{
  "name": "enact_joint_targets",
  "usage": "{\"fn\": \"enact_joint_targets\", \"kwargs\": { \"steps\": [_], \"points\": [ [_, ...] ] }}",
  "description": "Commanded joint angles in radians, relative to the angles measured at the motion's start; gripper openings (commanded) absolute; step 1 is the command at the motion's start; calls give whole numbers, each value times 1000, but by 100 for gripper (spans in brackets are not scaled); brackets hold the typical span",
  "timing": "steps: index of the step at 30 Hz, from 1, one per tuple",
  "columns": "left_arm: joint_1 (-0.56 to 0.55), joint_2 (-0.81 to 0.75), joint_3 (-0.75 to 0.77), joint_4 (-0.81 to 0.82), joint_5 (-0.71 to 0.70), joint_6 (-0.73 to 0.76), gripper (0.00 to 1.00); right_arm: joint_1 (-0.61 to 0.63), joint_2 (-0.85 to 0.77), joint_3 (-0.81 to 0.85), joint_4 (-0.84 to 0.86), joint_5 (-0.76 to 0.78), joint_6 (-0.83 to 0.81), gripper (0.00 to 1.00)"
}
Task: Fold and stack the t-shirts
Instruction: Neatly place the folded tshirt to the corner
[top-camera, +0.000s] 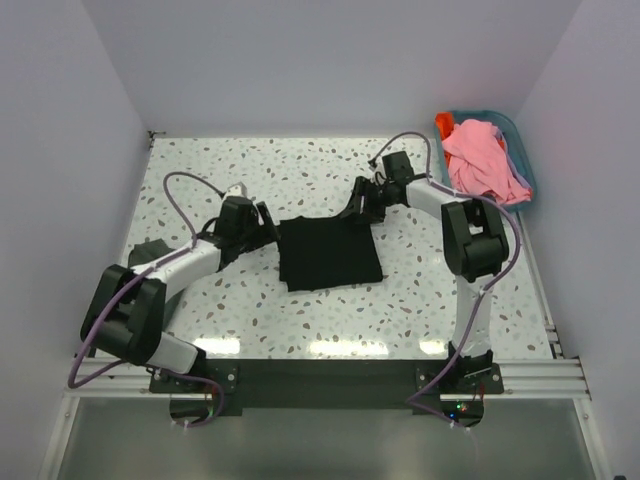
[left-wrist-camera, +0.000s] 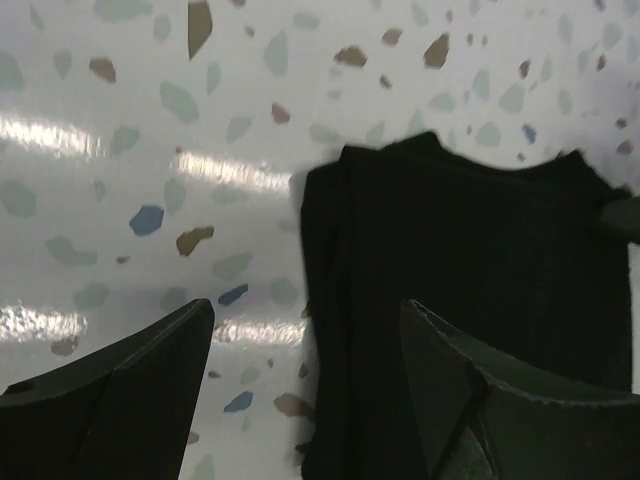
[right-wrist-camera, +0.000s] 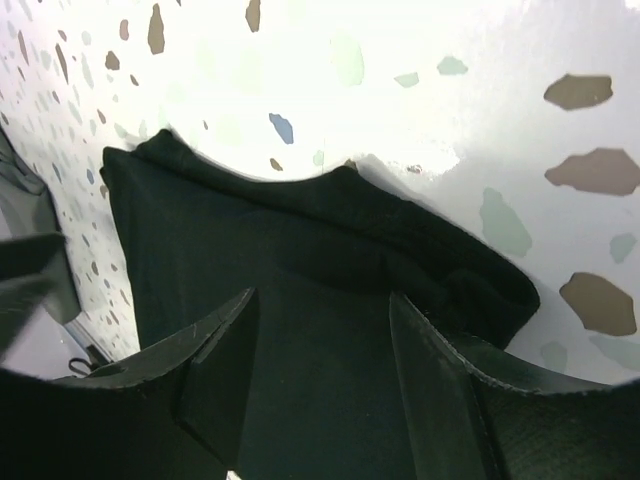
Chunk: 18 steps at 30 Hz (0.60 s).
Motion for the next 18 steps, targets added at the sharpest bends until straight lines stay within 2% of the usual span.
{"fn": "enact_joint_targets", "kwargs": {
  "steps": [1,6,11,18],
  "points": [
    [-3,-33,-93,85,107,-19,80,-1,37,76,-83,27,-52,59],
    [-1,-27,-170,186,195,-35,82,11,2,117,-134,85,-89,69],
    [-3,63,-174,246,294,-68,82,32,-67,131,-185,179,-114,74],
    [-26,172,-130,198,270,-75,77,31,-165,93,-215,257,-132,75]
  ]
}}
